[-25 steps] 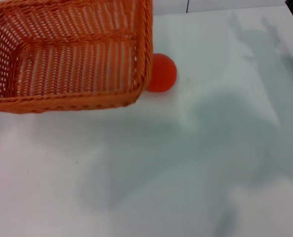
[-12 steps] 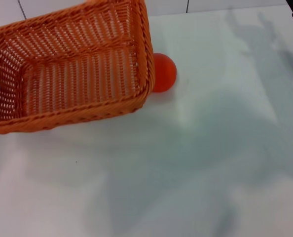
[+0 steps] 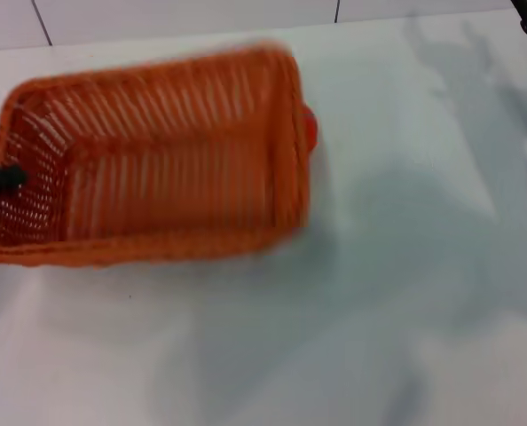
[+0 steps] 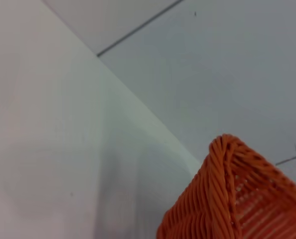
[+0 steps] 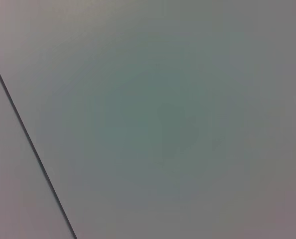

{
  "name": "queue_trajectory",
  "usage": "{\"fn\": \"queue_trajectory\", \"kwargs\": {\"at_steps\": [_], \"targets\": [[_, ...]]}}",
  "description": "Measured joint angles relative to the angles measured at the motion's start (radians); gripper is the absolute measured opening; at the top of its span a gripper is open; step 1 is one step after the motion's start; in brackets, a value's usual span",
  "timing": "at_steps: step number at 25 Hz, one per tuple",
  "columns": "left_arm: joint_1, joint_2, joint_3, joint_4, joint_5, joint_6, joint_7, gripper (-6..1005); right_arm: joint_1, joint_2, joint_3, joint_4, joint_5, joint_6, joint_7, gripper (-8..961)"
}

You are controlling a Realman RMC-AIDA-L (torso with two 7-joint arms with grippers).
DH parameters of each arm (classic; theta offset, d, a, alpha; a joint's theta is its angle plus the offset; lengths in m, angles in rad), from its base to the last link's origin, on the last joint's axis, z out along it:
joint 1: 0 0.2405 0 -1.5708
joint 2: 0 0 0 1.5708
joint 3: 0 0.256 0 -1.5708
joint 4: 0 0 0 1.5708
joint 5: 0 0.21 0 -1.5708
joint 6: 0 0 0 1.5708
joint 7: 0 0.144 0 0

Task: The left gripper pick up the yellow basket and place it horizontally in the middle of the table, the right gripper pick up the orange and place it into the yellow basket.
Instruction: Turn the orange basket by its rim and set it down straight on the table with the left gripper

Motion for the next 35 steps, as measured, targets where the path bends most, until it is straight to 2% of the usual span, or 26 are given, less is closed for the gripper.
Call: {"fn": "queue_trajectory", "kwargs": {"at_steps": [4, 15, 20, 21, 22, 24, 30, 32, 35], "targets": [[0.005, 0.002, 0.001, -0.007, 0.005, 0.004, 0.001, 324, 0.002, 0.001, 0.0, -0.009, 0.0, 0.009, 0.0, 930], [0.026, 0.018, 0.002, -0.013, 0.02, 0.082, -0.007, 593, 0.018, -0.002, -0.016, -0.022, -0.022, 0.036, 0.035, 929], [0.033, 0.027, 0.002, -0.017, 0.021, 0.124, -0.008, 752, 0.024, -0.007, -0.107, -0.159, -0.138, 0.146, 0.2, 929], [0.034, 0.029, 0.001, -0.017, 0.021, 0.133, -0.009, 752, 0.026, -0.009, -0.14, -0.201, -0.174, 0.18, 0.254, 929], [0.035, 0.031, 0.001, -0.017, 0.021, 0.142, -0.009, 752, 0.031, -0.017, -0.194, -0.264, -0.231, 0.225, 0.338, 929], [0.035, 0.031, 0.001, -0.017, 0.022, 0.162, -0.01, 752, 0.035, -0.024, -0.221, -0.295, -0.267, 0.251, 0.384, 929], [0.042, 0.038, -0.001, -0.019, 0.023, 0.152, -0.005, 751, 0.068, -0.083, -0.343, -0.408, -0.521, 0.275, 0.663, 929], [0.048, 0.05, -0.004, -0.021, 0.023, 0.127, 0.008, 751, 0.079, -0.101, -0.376, -0.456, -0.626, 0.262, 0.764, 929], [0.058, 0.069, -0.017, -0.041, 0.018, 0.076, 0.05, 751, 0.113, -0.133, -0.398, -0.536, -0.872, 0.191, 0.966, 930]]}}
